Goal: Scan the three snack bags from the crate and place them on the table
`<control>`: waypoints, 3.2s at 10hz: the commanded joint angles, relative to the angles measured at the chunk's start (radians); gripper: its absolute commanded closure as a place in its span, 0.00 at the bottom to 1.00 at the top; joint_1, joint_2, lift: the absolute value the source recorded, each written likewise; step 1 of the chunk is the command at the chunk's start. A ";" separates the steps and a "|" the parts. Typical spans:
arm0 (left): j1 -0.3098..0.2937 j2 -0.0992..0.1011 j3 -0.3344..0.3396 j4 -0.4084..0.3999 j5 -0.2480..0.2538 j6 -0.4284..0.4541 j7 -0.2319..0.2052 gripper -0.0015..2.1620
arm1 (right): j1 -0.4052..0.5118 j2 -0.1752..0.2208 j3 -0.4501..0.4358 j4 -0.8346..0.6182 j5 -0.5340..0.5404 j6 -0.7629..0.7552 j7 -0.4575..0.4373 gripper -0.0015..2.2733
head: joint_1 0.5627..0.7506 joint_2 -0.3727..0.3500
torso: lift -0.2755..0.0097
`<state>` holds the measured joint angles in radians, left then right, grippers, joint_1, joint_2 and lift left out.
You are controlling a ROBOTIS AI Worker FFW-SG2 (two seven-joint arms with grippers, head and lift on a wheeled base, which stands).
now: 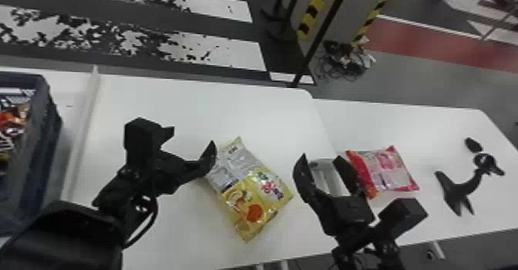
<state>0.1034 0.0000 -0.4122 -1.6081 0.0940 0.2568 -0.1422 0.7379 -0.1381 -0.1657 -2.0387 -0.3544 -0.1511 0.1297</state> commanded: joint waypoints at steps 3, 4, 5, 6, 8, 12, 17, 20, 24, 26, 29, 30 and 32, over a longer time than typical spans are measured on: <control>0.127 -0.003 0.110 -0.193 0.006 -0.021 -0.004 0.01 | -0.005 0.002 0.006 0.000 0.002 0.000 0.001 0.04 | 0.70 0.03 | 0.75; 0.162 0.000 0.141 -0.245 0.006 -0.024 -0.002 0.01 | -0.008 0.003 0.012 0.000 0.002 0.003 0.001 0.04 | 0.70 0.03 | 0.75; 0.205 0.008 0.174 -0.291 0.010 -0.037 0.001 0.01 | -0.009 0.003 0.014 0.002 0.002 0.003 0.001 0.04 | 0.70 0.03 | 0.75; 0.245 0.008 0.216 -0.317 0.015 -0.073 0.004 0.01 | -0.012 0.003 0.017 0.005 0.002 0.003 0.001 0.04 | 0.70 0.04 | 0.75; 0.320 0.008 0.282 -0.368 0.027 -0.089 0.019 0.01 | -0.017 0.005 0.025 0.012 0.003 0.003 0.002 0.04 | 0.70 0.12 | 0.75; 0.484 0.012 0.362 -0.487 0.089 -0.175 -0.008 0.02 | -0.020 0.006 0.040 0.037 0.002 0.003 0.008 0.04 | 0.70 0.24 | 0.75; 0.552 0.023 0.362 -0.515 0.084 -0.227 -0.016 0.02 | 0.011 0.009 0.041 0.040 -0.015 0.015 0.093 0.04 | 0.70 0.28 | 0.75; 0.564 0.031 0.362 -0.518 0.084 -0.236 -0.016 0.02 | 0.023 0.009 0.071 -0.023 -0.032 0.239 0.125 0.04 | 0.70 0.32 | 0.75; 0.601 0.035 0.360 -0.546 0.084 -0.273 -0.017 0.02 | -0.058 0.011 0.112 -0.035 -0.017 0.491 0.261 0.89 | 0.70 0.46 | 0.75; 0.613 0.037 0.362 -0.544 0.084 -0.276 -0.017 0.02 | -0.101 0.012 0.152 -0.021 0.026 0.516 0.265 0.91 | 0.70 0.53 | 0.75; 0.616 0.040 0.354 -0.543 0.081 -0.282 -0.017 0.02 | -0.170 0.023 0.230 0.041 0.109 0.525 0.219 0.91 | 0.70 0.59 | 0.75; 0.615 0.043 0.351 -0.540 0.079 -0.282 -0.017 0.02 | -0.180 0.026 0.252 0.058 0.129 0.494 0.186 0.91 | 0.70 0.61 | 0.75; 0.605 0.061 0.339 -0.527 0.081 -0.282 -0.017 0.02 | -0.196 0.037 0.290 0.094 0.166 0.436 0.110 0.91 | 0.70 0.61 | 0.75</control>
<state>0.7137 0.0519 -0.0664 -2.1395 0.1734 -0.0252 -0.1599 0.5443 -0.1070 0.1131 -1.9549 -0.2018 0.3026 0.2430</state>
